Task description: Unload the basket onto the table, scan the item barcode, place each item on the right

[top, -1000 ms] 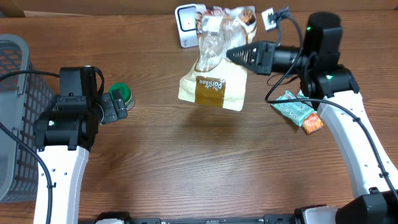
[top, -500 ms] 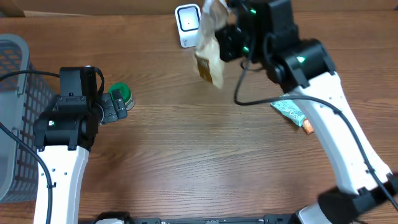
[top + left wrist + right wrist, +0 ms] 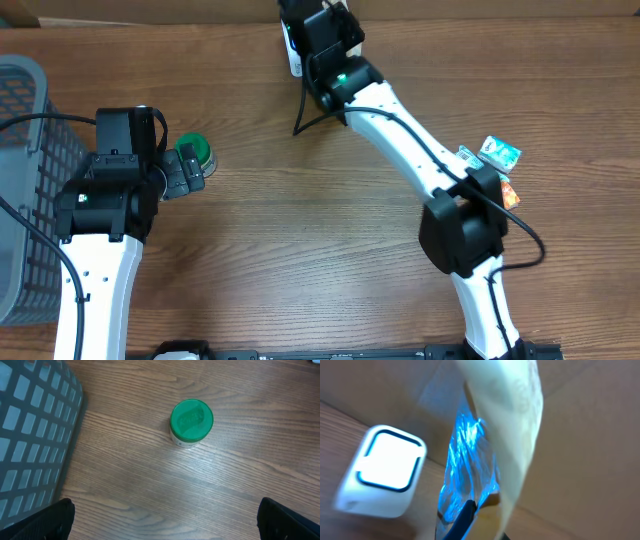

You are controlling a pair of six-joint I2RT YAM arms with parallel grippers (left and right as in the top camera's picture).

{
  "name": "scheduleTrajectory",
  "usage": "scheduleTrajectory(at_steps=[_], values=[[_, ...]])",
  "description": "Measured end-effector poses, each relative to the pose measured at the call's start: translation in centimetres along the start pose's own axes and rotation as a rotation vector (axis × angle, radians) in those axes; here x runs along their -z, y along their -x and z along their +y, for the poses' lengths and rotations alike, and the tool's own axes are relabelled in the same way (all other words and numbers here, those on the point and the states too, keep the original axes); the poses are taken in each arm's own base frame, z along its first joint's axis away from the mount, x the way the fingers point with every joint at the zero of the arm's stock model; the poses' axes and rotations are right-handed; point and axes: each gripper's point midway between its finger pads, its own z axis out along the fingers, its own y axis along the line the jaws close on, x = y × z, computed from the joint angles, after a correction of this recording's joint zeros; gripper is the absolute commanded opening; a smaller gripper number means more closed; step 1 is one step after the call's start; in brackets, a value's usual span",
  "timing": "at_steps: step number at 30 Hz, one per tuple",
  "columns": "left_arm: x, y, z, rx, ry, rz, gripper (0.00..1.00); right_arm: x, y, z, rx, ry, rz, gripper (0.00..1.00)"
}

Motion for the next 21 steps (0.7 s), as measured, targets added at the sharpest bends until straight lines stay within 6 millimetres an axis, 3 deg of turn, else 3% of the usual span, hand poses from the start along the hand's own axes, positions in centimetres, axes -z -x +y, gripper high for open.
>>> scheduleTrajectory(at_steps=[6,17,21], values=[[0.0,0.0,0.0,0.0,0.0,0.0,1.0,-2.3,0.4,0.9,0.166,-0.101,-0.053,0.04],[0.0,0.0,0.0,0.0,0.0,0.0,1.0,-4.7,-3.9,5.2,0.458,-0.029,0.04,0.04],[0.0,0.0,0.0,0.0,0.0,0.0,1.0,-4.7,-4.2,5.6,0.483,-0.011,0.044,0.04]])
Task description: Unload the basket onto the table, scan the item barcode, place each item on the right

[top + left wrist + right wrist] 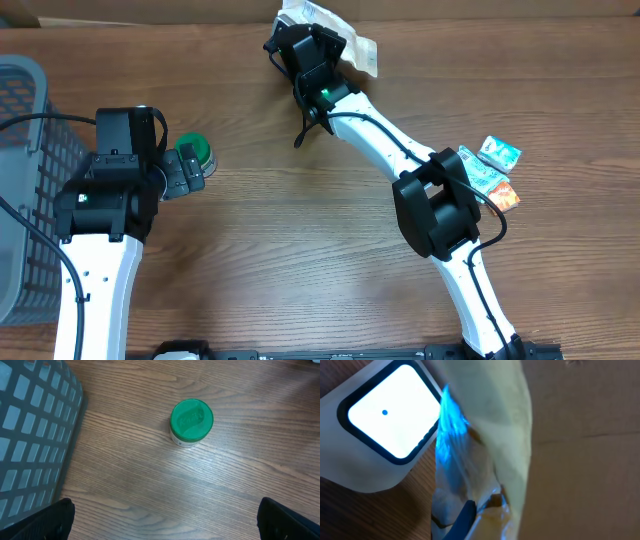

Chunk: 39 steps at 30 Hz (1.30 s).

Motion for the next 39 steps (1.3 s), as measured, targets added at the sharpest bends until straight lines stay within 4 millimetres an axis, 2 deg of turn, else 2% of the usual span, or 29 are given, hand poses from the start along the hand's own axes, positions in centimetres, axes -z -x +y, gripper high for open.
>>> scheduleTrajectory(at_steps=[12,16,21,24,27,30,32,33,34,38,39], values=[[0.0,0.0,0.0,0.0,0.0,0.0,1.0,0.4,0.2,0.9,0.027,0.024,-0.002,0.04],[0.0,0.0,0.0,0.0,0.0,0.0,1.0,0.5,-0.4,1.7,0.059,0.058,0.02,0.04],[0.0,0.0,0.0,0.0,0.0,0.0,1.0,0.9,-0.6,2.4,-0.039,0.103,0.025,0.04],[0.0,0.0,0.0,0.0,0.0,0.0,1.0,1.9,-0.5,2.0,-0.102,0.148,0.02,0.04],[0.0,0.0,0.0,0.0,0.0,0.0,0.99,4.1,0.0,0.2,-0.191,0.194,0.004,0.04],[0.0,0.0,0.0,0.0,0.0,0.0,1.0,7.8,-0.2,-3.0,-0.355,0.255,0.012,0.04],[0.0,0.0,0.0,0.0,0.0,0.0,1.0,11.5,-0.8,-5.2,-0.492,0.331,0.025,0.04],[0.0,0.0,0.0,0.0,0.0,0.001,1.0,12.3,-1.1,-5.5,-0.523,0.357,0.035,0.04],[0.0,0.0,0.0,0.0,0.0,0.0,1.0,14.7,-1.7,-6.5,-0.608,0.42,0.048,0.04],[0.0,0.0,0.0,0.0,0.0,0.0,1.0,20.6,-4.6,-7.2,-0.84,0.635,0.171,0.04],[0.0,0.0,0.0,0.0,0.0,0.0,1.0,21.1,-5.0,-7.2,-0.872,0.669,0.192,0.04]])
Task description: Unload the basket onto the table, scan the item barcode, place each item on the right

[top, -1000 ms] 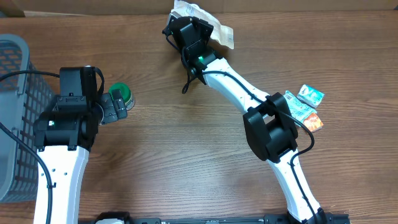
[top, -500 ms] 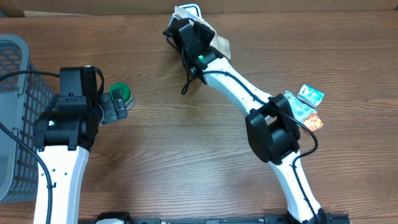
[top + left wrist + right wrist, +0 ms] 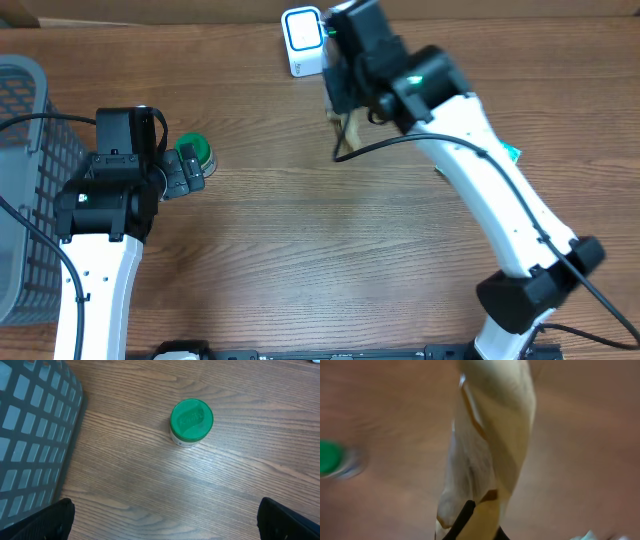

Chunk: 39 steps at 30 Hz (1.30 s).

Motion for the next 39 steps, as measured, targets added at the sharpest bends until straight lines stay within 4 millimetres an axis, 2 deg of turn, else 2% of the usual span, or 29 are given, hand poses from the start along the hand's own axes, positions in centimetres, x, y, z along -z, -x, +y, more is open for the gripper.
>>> scheduleTrajectory(at_steps=[5,8,11,14,18,22,27,31,34,36,39], values=[[0.0,0.0,0.0,0.0,0.0,0.0,0.99,0.6,-3.5,-1.7,-0.179,0.175,0.196,0.04],[0.0,0.0,0.0,0.0,0.0,0.0,1.0,1.1,-4.4,-3.4,-0.255,0.268,0.262,0.04],[0.0,0.0,0.0,0.0,0.0,0.0,0.99,1.6,-4.9,-6.2,-0.341,0.32,0.289,0.04],[0.0,0.0,0.0,0.0,0.0,0.0,1.0,1.5,-5.6,-9.9,-0.439,0.313,0.303,0.04],[0.0,0.0,0.0,0.0,0.0,0.0,1.0,0.5,-7.7,-14.6,-0.563,0.27,0.334,0.04],[0.0,0.0,0.0,0.001,0.0,-0.001,1.0,-1.4,-11.0,-18.8,-0.676,0.214,0.377,0.04],[0.0,0.0,0.0,0.0,0.0,0.0,1.0,-3.7,-15.3,-22.1,-0.779,0.175,0.42,0.04],[0.0,0.0,0.0,0.0,0.0,0.0,0.99,-4.6,-18.0,-24.1,-0.846,0.154,0.437,0.04],[0.0,0.0,0.0,0.0,0.0,0.0,1.0,-4.6,-19.3,-25.3,-0.88,0.135,0.444,0.29],[0.0,0.0,0.0,0.0,0.0,-0.001,1.0,-4.4,-20.5,-25.8,-0.882,0.113,0.474,0.35],[0.0,0.0,0.0,0.0,0.0,0.0,1.0,-3.9,-21.6,-25.6,-0.898,0.095,0.524,0.37]])
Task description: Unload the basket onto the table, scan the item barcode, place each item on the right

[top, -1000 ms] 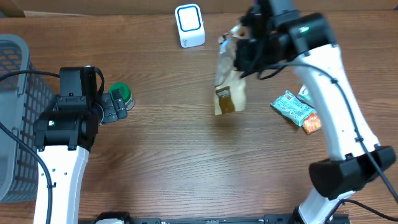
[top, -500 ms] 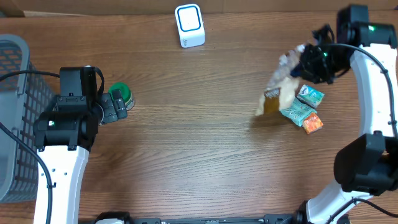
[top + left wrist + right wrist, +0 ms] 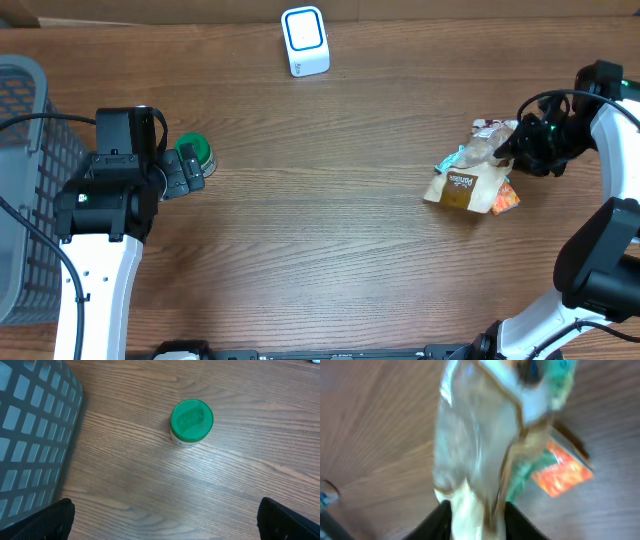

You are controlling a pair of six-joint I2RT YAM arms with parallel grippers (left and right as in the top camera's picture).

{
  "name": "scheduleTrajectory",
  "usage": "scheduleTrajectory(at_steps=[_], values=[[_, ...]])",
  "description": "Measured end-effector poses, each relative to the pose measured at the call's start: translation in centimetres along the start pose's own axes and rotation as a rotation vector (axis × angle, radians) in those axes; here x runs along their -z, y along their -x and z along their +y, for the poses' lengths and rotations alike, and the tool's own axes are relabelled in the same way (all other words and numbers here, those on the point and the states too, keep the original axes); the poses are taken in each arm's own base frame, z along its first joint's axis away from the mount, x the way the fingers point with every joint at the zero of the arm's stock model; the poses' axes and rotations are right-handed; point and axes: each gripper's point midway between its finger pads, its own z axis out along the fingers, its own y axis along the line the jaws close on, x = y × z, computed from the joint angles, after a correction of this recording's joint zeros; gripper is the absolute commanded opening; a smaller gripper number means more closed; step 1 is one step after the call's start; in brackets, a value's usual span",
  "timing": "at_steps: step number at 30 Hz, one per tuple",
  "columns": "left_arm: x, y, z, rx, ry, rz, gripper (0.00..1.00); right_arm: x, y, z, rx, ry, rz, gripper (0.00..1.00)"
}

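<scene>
A tan and clear snack bag (image 3: 462,183) lies at the right of the table on top of other packets. My right gripper (image 3: 508,145) is at its far end. In the right wrist view the bag (image 3: 475,435) runs between the fingers (image 3: 445,512), which stand apart on either side of it, open. The white scanner (image 3: 305,40) stands at the back middle. My left gripper (image 3: 185,172) is open beside a green-lidded jar (image 3: 193,150), with nothing between its fingertips (image 3: 40,520).
An orange packet (image 3: 562,472) and a teal one (image 3: 530,477) lie under the bag. A grey mesh basket (image 3: 20,150) fills the left edge, right next to the left arm. The green-lidded jar (image 3: 191,422) stands upright on the wood ahead of the left gripper.
The right gripper has gone from near the scanner to the table's right side. The bag now rests on the packets there, and the fingers stand wider apart around it. The left arm has not moved.
The right gripper held the bag up beside the scanner's lit face, then closer against it. Later it held the bag in front of the scanner, away from the window. Now the bag lies on the packets at the right. The left arm and jar stayed put.
</scene>
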Motion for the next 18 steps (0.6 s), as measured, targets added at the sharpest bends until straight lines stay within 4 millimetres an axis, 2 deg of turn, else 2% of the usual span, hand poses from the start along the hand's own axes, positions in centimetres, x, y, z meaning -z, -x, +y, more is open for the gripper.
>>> scheduleTrajectory(at_steps=[5,7,9,12,13,14,15,18], values=[[0.0,0.0,0.0,0.0,0.0,0.0,1.0,0.4,-2.1,-0.3,-0.031,-0.024,0.081,0.37],[0.0,0.0,0.0,0.001,0.0,-0.001,1.0,1.6,-2.6,0.0,-0.038,-0.03,0.102,0.37],[0.0,0.0,0.0,0.0,0.0,0.0,1.0,3.2,-2.1,0.9,-0.025,-0.026,0.074,0.37],[0.0,0.0,0.0,0.0,0.0,0.0,1.0,6.1,-1.2,2.5,0.012,-0.014,0.008,0.41],[0.0,0.0,0.0,0.0,0.0,0.0,1.0,7.5,-1.1,3.6,0.04,-0.007,-0.029,0.43],[0.0,0.0,0.0,0.0,0.0,0.0,1.0,7.9,-1.1,4.0,0.053,-0.004,-0.043,0.45],[0.0,0.0,0.0,0.0,0.0,0.0,1.0,8.8,-1.2,5.0,0.079,0.005,-0.071,0.52],[0.0,0.0,0.0,0.0,0.0,0.0,1.0,10.7,-2.0,8.6,0.2,0.034,-0.161,0.61]])
